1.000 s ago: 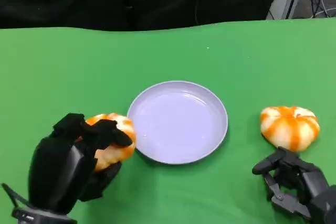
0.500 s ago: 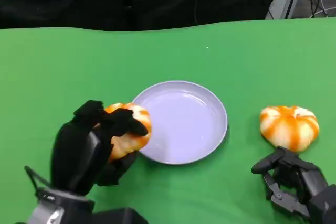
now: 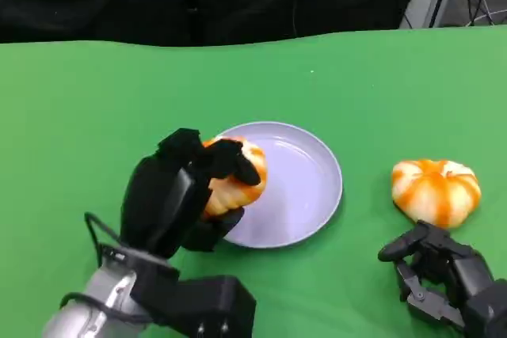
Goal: Grasp the bread from the table and place it into the plate.
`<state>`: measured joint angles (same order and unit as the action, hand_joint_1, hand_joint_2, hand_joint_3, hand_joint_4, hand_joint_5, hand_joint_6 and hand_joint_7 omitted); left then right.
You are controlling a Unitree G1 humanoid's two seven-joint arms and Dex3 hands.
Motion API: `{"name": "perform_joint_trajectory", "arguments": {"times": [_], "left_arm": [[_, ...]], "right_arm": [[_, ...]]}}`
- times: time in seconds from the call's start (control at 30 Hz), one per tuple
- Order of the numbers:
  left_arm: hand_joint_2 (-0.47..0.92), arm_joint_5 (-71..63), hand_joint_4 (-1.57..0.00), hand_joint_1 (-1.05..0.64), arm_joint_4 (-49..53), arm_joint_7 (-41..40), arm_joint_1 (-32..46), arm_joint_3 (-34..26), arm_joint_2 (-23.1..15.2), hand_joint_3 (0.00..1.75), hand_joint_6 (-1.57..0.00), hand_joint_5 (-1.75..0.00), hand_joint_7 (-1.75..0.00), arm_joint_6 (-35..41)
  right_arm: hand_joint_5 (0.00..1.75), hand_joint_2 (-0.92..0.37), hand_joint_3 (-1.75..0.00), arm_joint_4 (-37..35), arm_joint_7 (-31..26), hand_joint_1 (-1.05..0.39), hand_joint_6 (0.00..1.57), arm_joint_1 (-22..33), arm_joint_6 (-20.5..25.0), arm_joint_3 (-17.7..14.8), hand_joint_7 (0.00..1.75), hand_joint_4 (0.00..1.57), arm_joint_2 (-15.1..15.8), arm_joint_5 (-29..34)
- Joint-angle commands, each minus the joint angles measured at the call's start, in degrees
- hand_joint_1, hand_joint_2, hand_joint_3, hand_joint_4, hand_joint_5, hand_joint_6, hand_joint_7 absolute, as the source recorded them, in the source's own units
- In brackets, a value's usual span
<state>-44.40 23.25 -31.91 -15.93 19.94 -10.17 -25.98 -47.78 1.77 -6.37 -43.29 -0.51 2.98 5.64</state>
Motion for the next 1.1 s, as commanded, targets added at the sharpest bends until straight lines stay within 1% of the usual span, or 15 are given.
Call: {"name": "perform_joint_trajectory", "arguments": {"times": [0.03, 0.1, 0.13, 0.2, 0.37, 0.5, 0.57, 0.73, 0.77, 0.83, 0.9, 1.0, 1.03, 1.07, 1.1], "left_arm": [[0.49, 1.54, -0.75, -0.05, 1.53, 2.98, -2.68, 0.33, 0.43, 1.07, -0.75, -1.75, -1.44, 1.49], [0.49, 2.17, -0.75, -0.05, 2.51, 4.01, -3.64, 0.42, 0.91, 1.06, -0.75, -1.75, -1.44, 1.71], [0.53, 2.85, -0.75, -0.05, 3.53, 4.88, -4.61, 0.59, 1.44, 0.94, -0.75, -1.75, -1.42, 1.64], [0.57, 3.7, -0.76, -0.06, 4.81, 5.82, -5.77, 0.81, 2.01, 0.84, -0.75, -1.75, -1.42, 1.45], [0.58, 3.2, -0.75, -0.06, 8.11, 5.96, -8.73, 2.25, 3.09, 0.79, -0.75, -1.75, -1.42, 1.6], [0.63, 3.36, -0.73, -0.07, 15.93, 5.53, -13.21, 3.66, 4.41, 0.74, -0.7, -1.75, -1.47, 0.59], [0.66, 3.65, -0.73, -0.07, 18.09, 5.51, -14.4, 3.98, 4.84, 0.7, -0.69, -1.75, -1.48, 0.46], [0.68, 2.62, -0.72, -0.09, 24.83, 5.11, -18.62, 5.83, 6.18, 0.66, -0.68, -1.75, -1.47, 1.59], [0.72, 2.48, -0.7, -0.09, 26.22, 4.99, -19.46, 6.25, 6.46, 0.53, -0.67, -1.75, -1.45, 1.62], [0.79, 3.49, -0.68, -0.09, 29.2, 5.99, -20.95, 6.38, 7.44, 0.37, -0.67, -1.75, -1.43, 1.62], [0.83, 4.56, -0.65, -0.08, 31.35, 7.0, -21.91, 6.31, 7.98, 0.28, -0.67, -1.75, -1.4, 1.38], [0.88, 5.68, -0.6, -0.06, 33.82, 8.09, -22.94, 6.4, 8.13, 0.11, -0.74, -1.69, -1.13, 0.43], [0.89, 6.06, -0.62, -0.07, 34.34, 8.65, -23.12, 6.31, 8.21, 0.07, -0.79, -1.56, -0.92, 0.37], [0.91, 6.38, -0.64, -0.09, 34.69, 9.15, -23.24, 6.29, 8.29, 0.04, -0.87, -1.39, -0.64, 0.47], [0.91, 6.63, -0.65, -0.1, 34.93, 9.45, -23.34, 6.33, 8.32, 0.03, -0.92, -1.29, -0.47, 0.54]], "right_arm": [[1.75, -0.81, -0.68, 0.43, -0.95, -0.16, 0.74, 0.5, 0.75, 0.31, 1.26, 0.68, 0.41, 0.56], [1.75, -0.81, -0.68, 0.4, -1.28, -0.16, 0.74, 0.52, 0.62, 0.55, 1.26, 0.68, 0.46, 0.88], [1.75, -0.81, -0.68, 0.34, -1.49, -0.16, 0.74, 0.58, 0.47, 0.7, 1.26, 0.68, 0.43, 1.07], [1.75, -0.81, -0.68, 0.28, -1.8, -0.16, 0.73, 0.65, 0.3, 0.94, 1.26, 0.68, 0.42, 1.25], [1.75, -0.83, -0.67, 0.19, -2.0, -0.17, 0.73, 0.7, 0.15, 1.21, 1.27, 0.69, 0.41, 0.97], [1.75, -0.83, -0.67, 0.33, -2.01, -0.17, 0.73, 0.79, 0.24, 1.41, 1.28, 0.71, 0.17, 0.89], [1.75, -0.83, -0.67, 0.13, -2.13, -0.16, 0.73, 0.75, -0.11, 1.5, 1.28, 0.72, 0.16, 1.0], [1.75, -0.83, -0.67, 0.44, -2.21, -0.16, 0.73, 0.88, 0.18, 1.7, 1.29, 0.72, 0.11, 1.07], [1.75, -0.83, -0.67, 0.45, -2.22, -0.16, 0.73, 0.85, 0.23, 1.72, 1.29, 0.72, 0.06, 1.01], [1.75, -0.83, -0.66, 0.32, -2.54, -0.16, 0.73, 0.76, 0.08, 1.82, 1.28, 0.72, 0.12, 1.27], [1.75, -0.83, -0.66, 0.29, -3.29, -0.17, 0.73, 0.75, -0.12, 1.99, 1.27, 0.72, 0.29, 1.99], [1.75, -0.84, -0.64, 0.6, -3.33, -0.18, 0.74, 0.88, 0.24, 1.96, 1.25, 0.72, 0.11, 1.92], [1.75, -0.84, -0.64, 0.72, -3.15, -0.18, 0.74, 0.95, 0.44, 1.9, 1.25, 0.72, -0.01, 1.67], [1.75, -0.84, -0.64, 0.77, -3.15, -0.17, 0.74, 0.99, 0.46, 1.89, 1.25, 0.72, -0.03, 1.63], [1.75, -0.84, -0.64, 0.78, -3.17, -0.17, 0.75, 1.01, 0.44, 1.89, 1.25, 0.72, -0.04, 1.62]]}}
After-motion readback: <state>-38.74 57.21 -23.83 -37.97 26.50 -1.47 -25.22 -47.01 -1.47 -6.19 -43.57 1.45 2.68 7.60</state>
